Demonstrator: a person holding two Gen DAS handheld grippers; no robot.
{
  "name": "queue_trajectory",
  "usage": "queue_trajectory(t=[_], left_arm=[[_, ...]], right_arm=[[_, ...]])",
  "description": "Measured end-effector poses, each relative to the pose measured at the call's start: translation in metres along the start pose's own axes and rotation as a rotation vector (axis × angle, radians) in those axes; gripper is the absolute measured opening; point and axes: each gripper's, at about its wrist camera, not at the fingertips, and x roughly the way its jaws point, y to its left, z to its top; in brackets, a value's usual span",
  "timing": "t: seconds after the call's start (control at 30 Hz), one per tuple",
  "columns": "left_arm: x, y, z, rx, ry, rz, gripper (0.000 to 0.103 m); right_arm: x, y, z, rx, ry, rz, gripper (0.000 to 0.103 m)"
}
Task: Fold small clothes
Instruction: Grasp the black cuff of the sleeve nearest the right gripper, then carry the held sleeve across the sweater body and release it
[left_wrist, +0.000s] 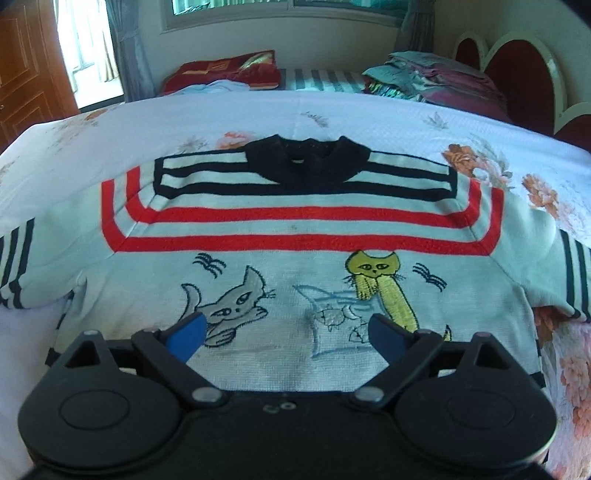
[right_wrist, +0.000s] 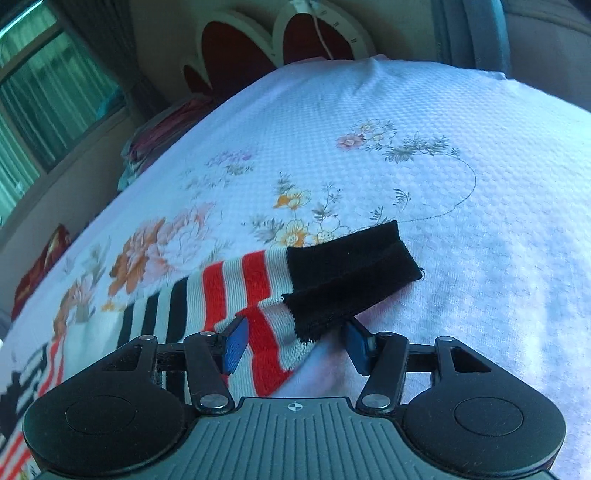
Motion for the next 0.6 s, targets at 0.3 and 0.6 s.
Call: queue_trajectory(t=[0.3, 0.6], left_arm=[[0.01, 0.02, 0.009, -0.013, 0.055, -0.035, 0.069], [-0.001, 0.057, 0.035, -0.056, -0.004, -0.038, 0.074]], right_arm=[[-0.011, 0.01, 0.008, -0.028, -0.056, 0.018, 0.008], [-0.05, 0.132, -0.013, -0.299, -0.126, 0.202, 0.008]])
